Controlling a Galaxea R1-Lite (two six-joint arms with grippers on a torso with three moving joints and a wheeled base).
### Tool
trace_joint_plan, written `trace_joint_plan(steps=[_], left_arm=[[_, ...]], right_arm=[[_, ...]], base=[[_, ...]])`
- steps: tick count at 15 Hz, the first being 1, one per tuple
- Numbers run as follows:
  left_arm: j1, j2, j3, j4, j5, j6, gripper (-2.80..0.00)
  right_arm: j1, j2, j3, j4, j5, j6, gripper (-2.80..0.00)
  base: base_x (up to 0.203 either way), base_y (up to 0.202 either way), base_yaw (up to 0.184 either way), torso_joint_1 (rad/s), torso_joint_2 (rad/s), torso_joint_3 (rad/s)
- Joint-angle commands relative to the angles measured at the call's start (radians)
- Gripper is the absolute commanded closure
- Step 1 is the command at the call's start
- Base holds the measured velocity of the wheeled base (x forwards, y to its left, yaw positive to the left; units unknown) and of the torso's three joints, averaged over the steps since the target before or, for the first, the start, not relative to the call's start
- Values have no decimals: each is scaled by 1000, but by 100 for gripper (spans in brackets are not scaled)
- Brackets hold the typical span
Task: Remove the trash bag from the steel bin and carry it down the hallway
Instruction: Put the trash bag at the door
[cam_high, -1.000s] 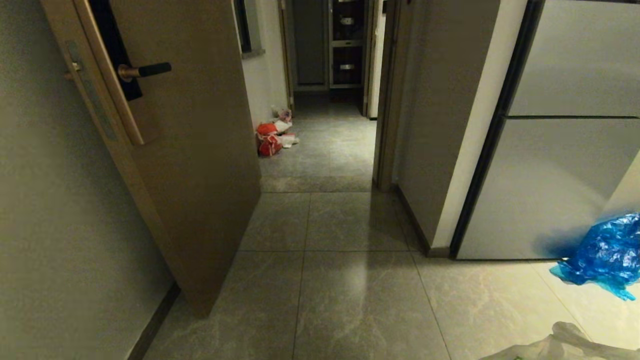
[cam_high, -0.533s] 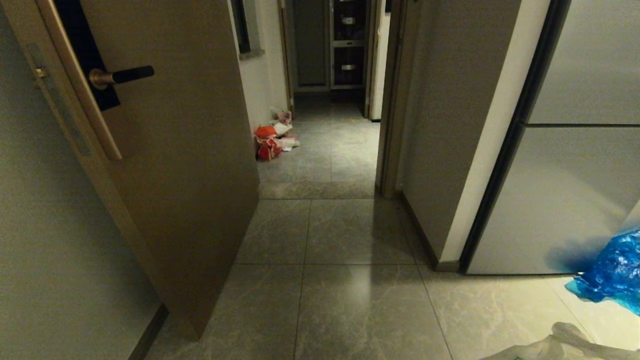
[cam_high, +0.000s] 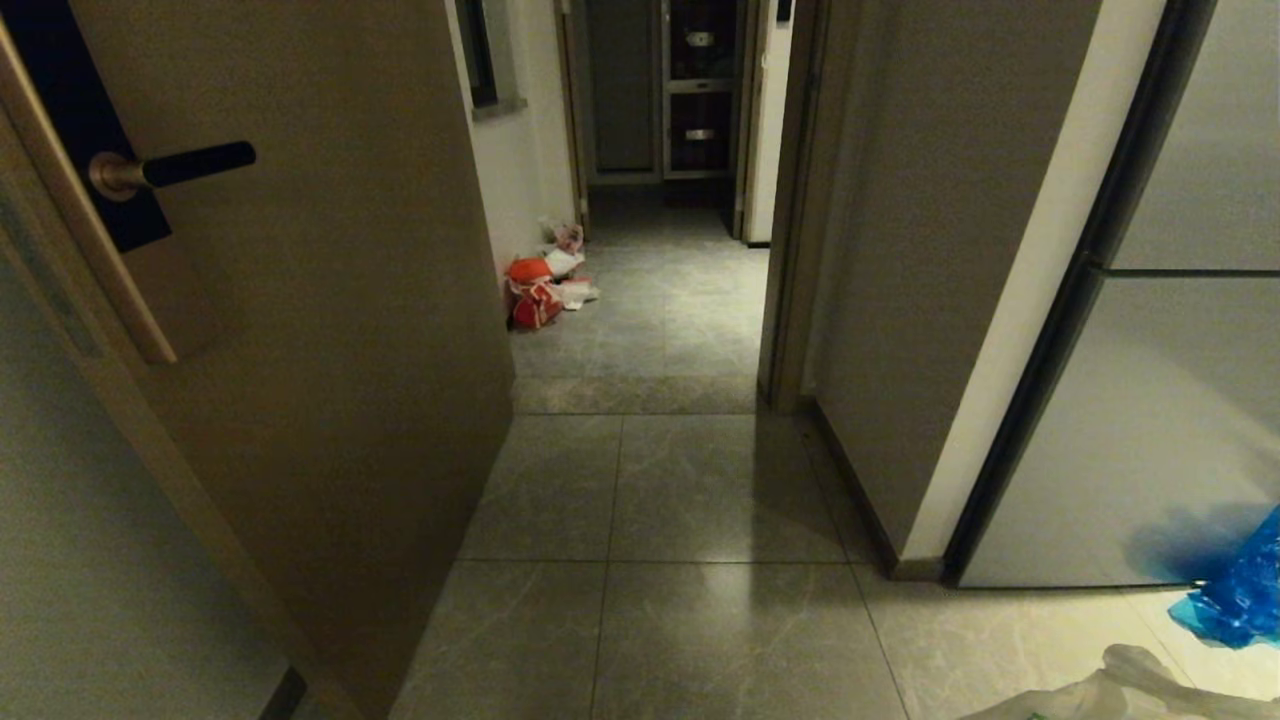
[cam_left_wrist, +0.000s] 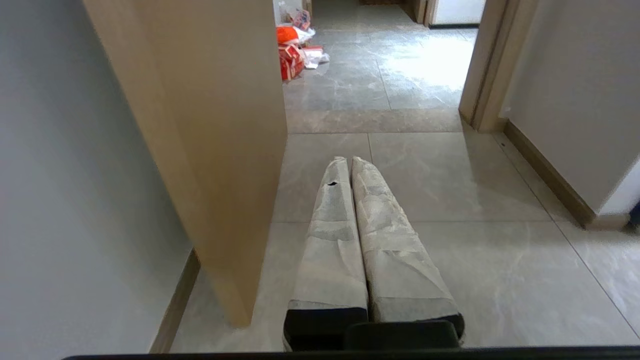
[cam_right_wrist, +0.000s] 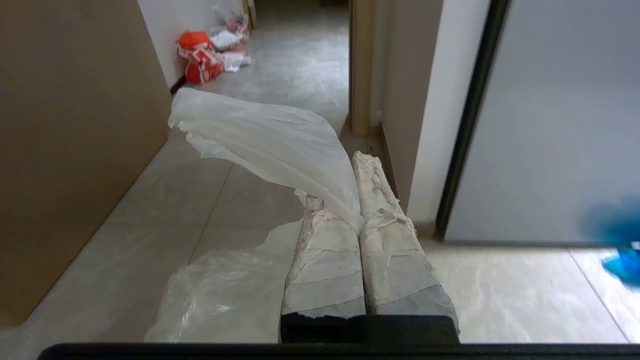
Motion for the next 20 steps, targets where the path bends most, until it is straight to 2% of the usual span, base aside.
trace_joint_plan(steps=[1,20], left_arm=[[0,2,2,0,0,0,0],[0,0,1,0,0,1,0]], right_arm=[[0,2,12,-1,1,0,0],[0,2,12,-1,1,0,0]], base=[[194,0,-1,1,6,-1],[193,0,1,2,1,4]])
